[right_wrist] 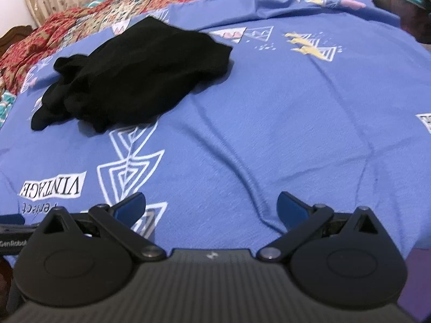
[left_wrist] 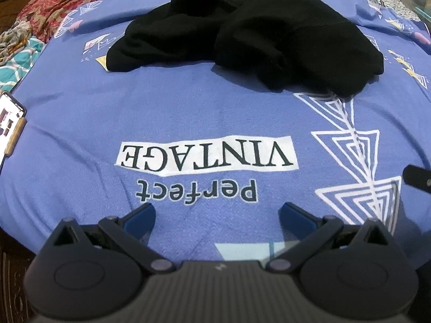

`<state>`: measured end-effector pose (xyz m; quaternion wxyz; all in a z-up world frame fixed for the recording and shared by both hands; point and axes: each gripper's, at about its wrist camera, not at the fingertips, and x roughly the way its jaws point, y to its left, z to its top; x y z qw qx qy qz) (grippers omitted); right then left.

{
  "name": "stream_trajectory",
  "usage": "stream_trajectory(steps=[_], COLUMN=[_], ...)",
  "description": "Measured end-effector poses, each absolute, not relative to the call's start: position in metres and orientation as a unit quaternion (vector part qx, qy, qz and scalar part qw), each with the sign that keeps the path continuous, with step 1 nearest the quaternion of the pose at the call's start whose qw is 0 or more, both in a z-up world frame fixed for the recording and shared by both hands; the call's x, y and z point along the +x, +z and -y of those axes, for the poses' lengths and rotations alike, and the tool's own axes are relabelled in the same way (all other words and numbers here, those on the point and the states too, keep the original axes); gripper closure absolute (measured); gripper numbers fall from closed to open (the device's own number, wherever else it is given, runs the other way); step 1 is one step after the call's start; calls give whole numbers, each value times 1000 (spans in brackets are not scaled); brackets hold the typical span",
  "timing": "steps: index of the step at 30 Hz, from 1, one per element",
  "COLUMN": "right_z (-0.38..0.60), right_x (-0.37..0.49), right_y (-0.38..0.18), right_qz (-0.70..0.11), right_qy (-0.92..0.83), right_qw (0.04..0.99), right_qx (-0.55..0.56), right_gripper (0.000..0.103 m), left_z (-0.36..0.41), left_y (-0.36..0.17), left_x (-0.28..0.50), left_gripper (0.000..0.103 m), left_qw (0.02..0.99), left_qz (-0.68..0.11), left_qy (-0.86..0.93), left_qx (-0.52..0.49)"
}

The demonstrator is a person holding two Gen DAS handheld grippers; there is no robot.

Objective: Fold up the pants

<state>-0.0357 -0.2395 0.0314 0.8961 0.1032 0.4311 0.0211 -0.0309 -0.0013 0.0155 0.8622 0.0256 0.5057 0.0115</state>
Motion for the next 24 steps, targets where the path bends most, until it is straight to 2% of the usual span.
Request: stream_trajectory(steps=[9, 24], right_z=[241, 245], right_x=[-31, -36], right_y=[23, 20], right_qz=[-449, -430], right_qy=[15, 8], right_qw=[888, 895], right_qx=[100, 120], right_gripper=[0, 0], left_z=[-5, -6], left_y=[11, 8], left_x=[-26, -23], left_gripper=[0, 0], left_qw=[857, 857], left_qz=[-515, -514], left_qy=[5, 0], left_qx=[15, 17])
